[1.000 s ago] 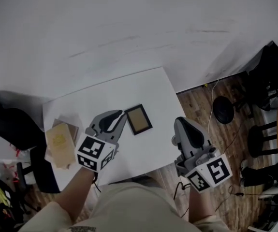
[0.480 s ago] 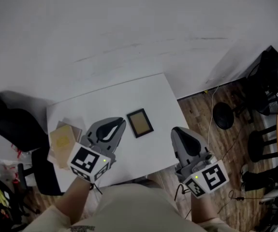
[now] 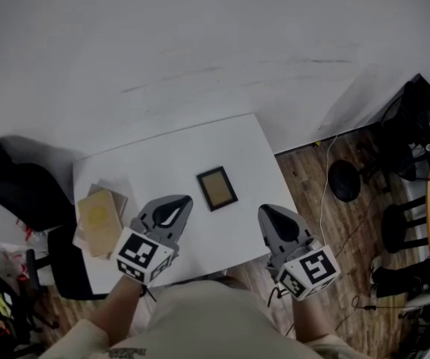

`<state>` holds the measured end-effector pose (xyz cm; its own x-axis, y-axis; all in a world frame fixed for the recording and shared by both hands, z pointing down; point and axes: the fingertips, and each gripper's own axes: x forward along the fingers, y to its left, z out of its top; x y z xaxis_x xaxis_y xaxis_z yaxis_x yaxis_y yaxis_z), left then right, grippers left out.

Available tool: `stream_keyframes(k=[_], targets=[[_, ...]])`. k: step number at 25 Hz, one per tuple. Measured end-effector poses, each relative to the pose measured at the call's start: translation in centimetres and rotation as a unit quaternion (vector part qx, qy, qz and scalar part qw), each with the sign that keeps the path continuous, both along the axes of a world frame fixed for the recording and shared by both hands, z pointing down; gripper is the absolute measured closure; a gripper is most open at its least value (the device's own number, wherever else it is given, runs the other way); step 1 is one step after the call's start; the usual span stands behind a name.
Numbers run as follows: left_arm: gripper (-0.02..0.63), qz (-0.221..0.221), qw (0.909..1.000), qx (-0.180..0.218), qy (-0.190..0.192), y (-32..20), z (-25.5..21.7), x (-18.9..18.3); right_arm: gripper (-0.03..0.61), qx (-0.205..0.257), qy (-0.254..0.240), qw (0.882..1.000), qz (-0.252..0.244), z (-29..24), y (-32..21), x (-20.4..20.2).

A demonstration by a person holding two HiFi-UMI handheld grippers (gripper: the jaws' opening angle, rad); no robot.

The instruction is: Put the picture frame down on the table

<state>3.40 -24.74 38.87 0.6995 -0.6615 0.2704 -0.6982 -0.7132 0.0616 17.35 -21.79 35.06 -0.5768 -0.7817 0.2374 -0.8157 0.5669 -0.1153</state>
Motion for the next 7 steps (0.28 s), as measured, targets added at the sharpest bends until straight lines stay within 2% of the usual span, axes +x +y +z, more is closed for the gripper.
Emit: stream_keyframes(k=[4, 7], targets=[[0.592, -0.013, 0.9995, -0.027, -0.009, 0.3, 2.4, -0.5, 0.554, -0.033, 0.024, 0.999, 0.004, 3.2, 0.1, 0.3], [0.592, -0.028, 0.9990, -0.035, -0.006, 0.1, 2.9, -0.9, 0.555, -0.045, 0.023, 0.999, 0.005, 4.1, 0.2, 0.5]])
